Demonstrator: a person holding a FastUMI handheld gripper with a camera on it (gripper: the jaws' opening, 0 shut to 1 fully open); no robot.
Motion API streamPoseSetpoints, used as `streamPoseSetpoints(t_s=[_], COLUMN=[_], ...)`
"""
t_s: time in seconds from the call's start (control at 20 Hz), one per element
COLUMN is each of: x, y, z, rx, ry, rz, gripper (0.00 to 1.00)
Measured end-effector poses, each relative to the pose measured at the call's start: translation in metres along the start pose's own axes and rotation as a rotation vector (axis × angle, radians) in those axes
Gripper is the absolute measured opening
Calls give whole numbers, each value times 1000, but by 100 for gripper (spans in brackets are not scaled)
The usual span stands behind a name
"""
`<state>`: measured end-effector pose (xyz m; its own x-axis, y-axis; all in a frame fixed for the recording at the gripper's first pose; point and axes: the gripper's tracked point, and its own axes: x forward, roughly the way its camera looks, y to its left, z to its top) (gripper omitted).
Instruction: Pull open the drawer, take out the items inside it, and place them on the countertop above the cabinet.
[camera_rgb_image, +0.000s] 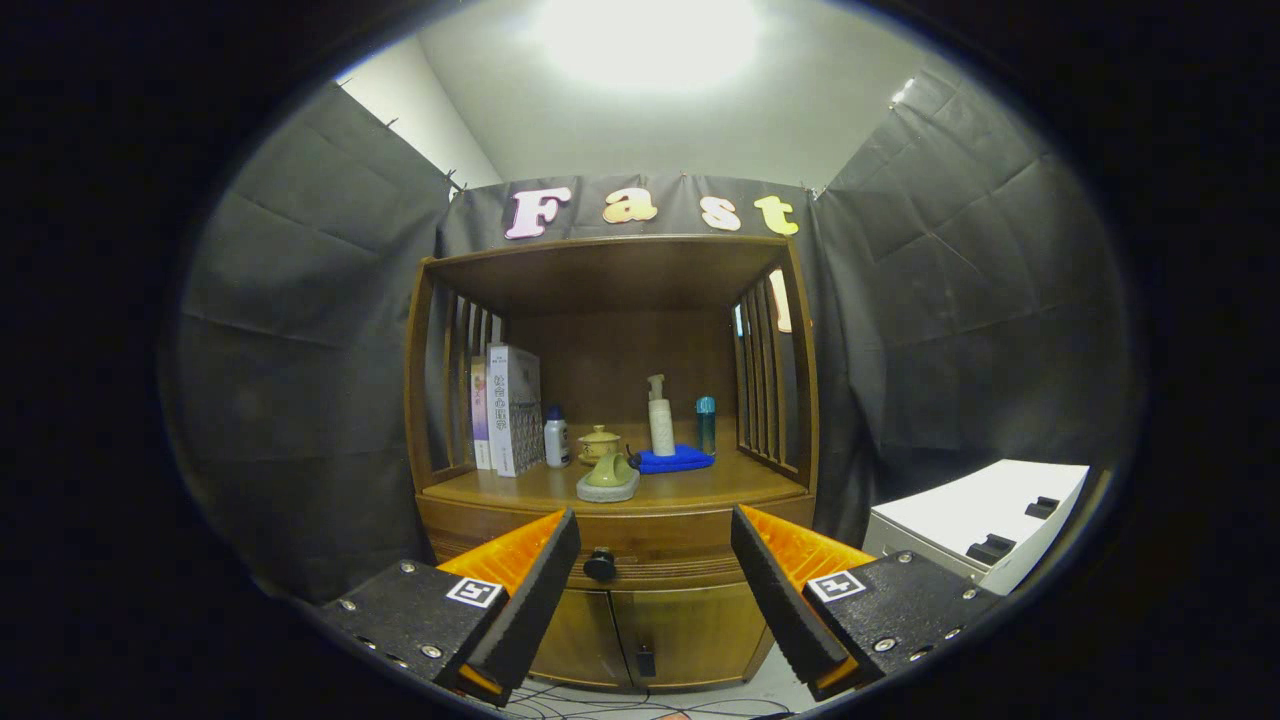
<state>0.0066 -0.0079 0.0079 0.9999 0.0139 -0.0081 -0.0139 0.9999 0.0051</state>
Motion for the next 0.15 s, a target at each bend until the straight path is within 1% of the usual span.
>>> streamPoseSetpoints(t_s=[0.15], x=[0], y=[-1], z=[-1], rx=[4], ry=[0], rz=[-2], gripper=[95])
